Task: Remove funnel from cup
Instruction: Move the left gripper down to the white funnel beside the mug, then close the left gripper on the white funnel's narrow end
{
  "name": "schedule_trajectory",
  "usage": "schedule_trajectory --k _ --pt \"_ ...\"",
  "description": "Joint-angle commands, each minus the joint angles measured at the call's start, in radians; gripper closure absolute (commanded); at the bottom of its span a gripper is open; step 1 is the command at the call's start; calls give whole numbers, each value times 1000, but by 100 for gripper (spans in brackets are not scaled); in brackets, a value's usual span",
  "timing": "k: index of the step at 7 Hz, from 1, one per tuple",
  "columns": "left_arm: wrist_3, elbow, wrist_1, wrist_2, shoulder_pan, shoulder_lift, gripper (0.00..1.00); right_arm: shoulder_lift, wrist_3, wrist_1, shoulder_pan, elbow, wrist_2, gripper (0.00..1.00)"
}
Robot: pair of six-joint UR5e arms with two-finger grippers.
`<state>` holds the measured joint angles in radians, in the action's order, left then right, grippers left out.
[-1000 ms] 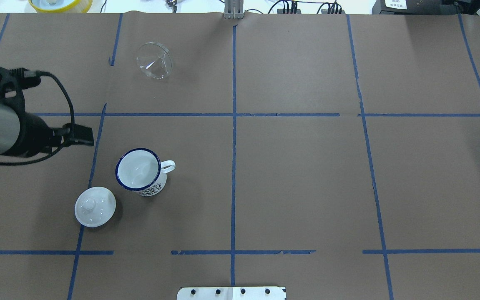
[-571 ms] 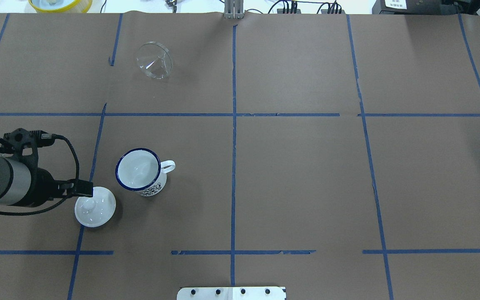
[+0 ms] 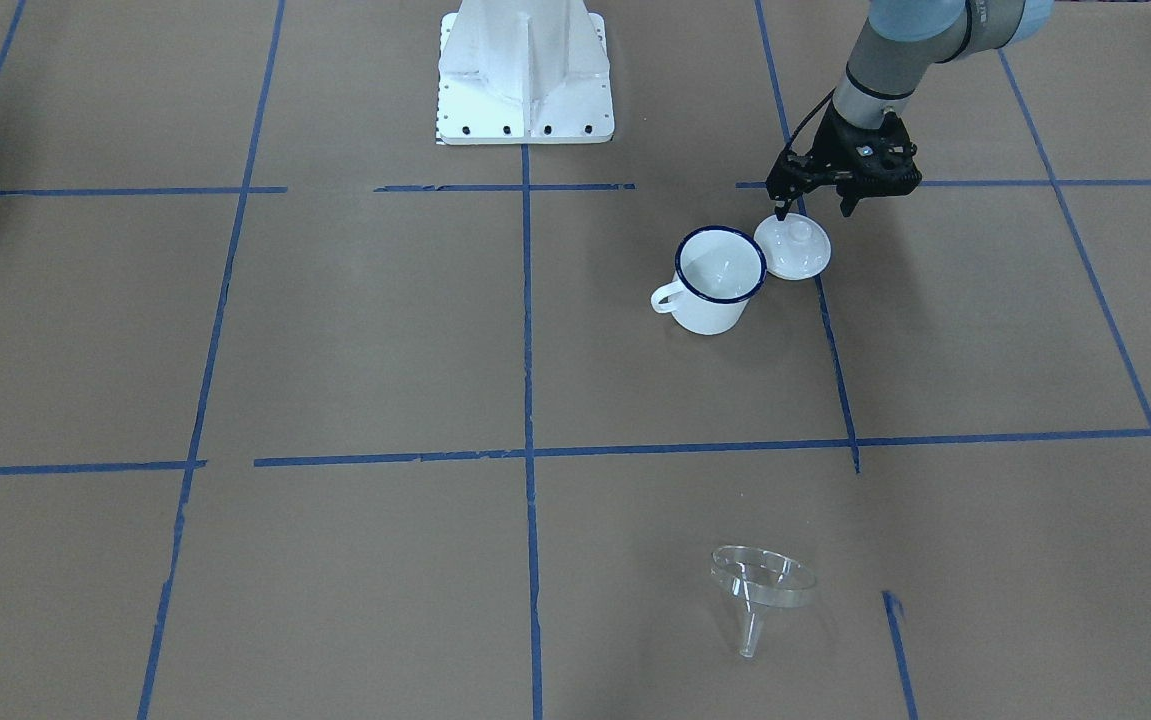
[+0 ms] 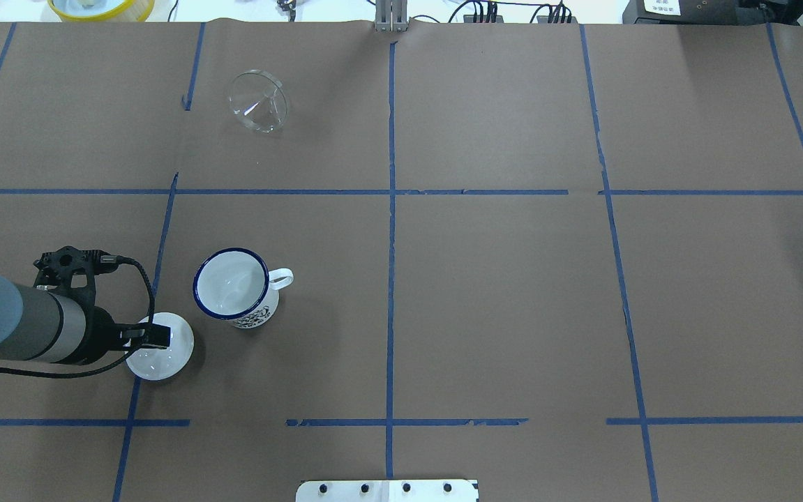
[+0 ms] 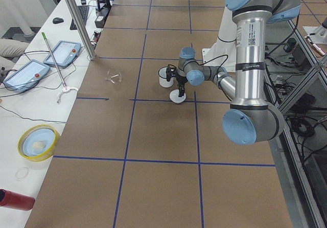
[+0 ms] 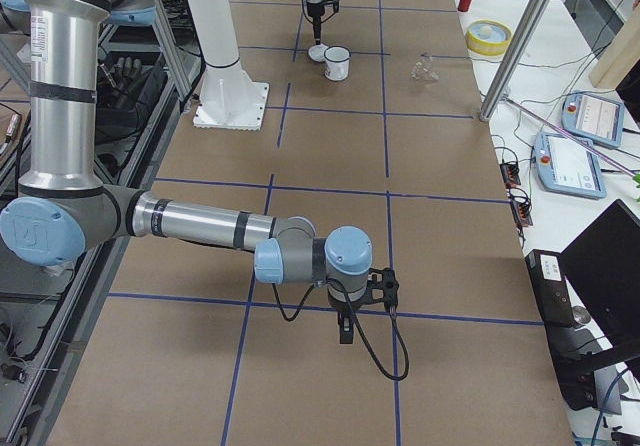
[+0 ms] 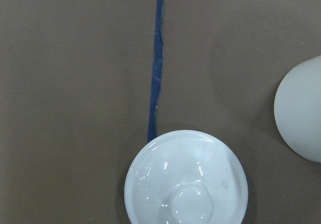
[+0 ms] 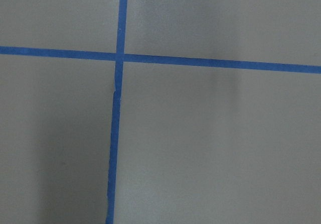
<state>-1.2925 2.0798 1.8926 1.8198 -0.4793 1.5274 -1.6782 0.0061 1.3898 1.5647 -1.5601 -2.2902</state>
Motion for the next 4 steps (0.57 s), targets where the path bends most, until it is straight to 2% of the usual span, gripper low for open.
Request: schedule_trajectory --k 1,3,4 --pt "1 -55 -1 0 1 55 13 0 0 0 0 0 0 0" --pt "9 -53 -1 0 -4 51 23 0 0 0 0 0 0 0" --pt "13 -52 -1 1 -5 45 23 0 0 0 0 0 0 0"
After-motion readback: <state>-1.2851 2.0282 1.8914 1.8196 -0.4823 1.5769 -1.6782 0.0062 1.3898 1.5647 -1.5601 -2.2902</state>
